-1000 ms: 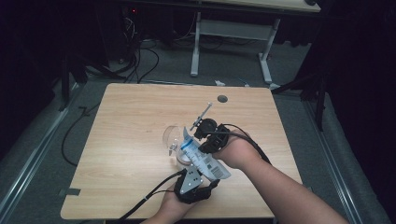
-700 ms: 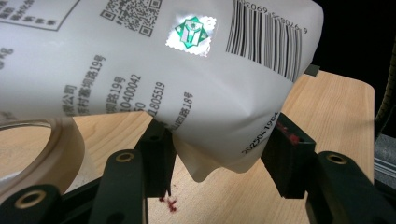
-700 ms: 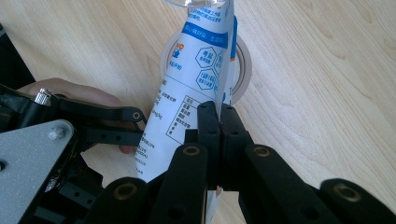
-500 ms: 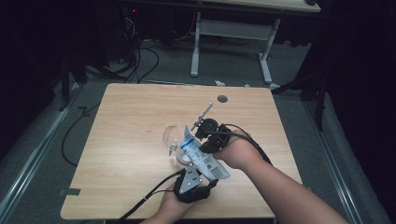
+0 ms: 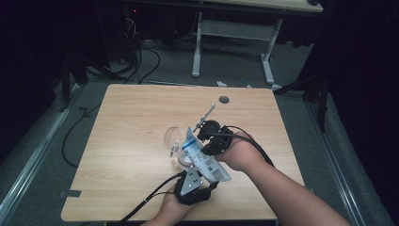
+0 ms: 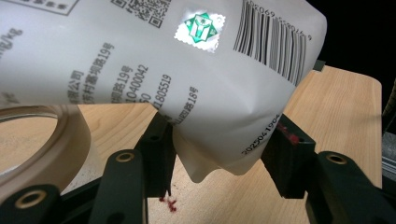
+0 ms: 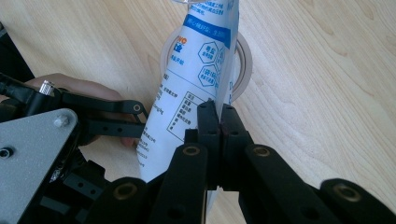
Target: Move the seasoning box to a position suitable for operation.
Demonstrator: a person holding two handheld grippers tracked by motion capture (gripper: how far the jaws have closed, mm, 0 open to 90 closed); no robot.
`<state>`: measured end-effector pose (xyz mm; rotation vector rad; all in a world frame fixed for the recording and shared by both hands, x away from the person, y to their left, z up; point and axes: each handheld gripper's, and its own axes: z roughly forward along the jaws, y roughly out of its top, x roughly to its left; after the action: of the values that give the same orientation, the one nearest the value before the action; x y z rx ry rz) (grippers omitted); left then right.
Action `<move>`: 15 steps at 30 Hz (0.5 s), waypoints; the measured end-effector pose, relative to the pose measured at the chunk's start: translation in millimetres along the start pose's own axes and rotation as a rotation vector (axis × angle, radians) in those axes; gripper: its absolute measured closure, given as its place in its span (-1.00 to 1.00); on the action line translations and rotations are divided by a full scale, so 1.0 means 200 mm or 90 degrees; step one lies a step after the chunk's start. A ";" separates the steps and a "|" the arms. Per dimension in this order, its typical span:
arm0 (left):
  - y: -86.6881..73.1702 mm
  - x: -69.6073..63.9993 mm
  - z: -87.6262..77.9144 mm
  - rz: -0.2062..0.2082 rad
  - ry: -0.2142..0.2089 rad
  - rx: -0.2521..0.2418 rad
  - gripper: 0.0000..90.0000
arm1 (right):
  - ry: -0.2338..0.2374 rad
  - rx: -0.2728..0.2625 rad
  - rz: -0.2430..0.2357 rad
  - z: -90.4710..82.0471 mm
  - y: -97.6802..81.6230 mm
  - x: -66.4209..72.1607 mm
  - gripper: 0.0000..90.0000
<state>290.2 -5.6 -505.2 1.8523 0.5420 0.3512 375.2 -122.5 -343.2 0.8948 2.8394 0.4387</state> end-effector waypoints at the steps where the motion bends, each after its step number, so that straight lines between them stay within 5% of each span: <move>1: 0.00 0.00 0.00 0.001 0.001 0.000 0.09 | 0.000 0.000 0.001 0.00 0.00 0.00 1.00; 15: -0.01 0.01 0.01 0.001 0.010 0.018 0.08 | 0.003 -0.003 0.004 0.00 -0.02 0.00 0.99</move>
<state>292.6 -5.4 -508.5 1.8781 0.5585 0.3604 373.8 -125.9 -344.5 0.9026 2.8386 0.4491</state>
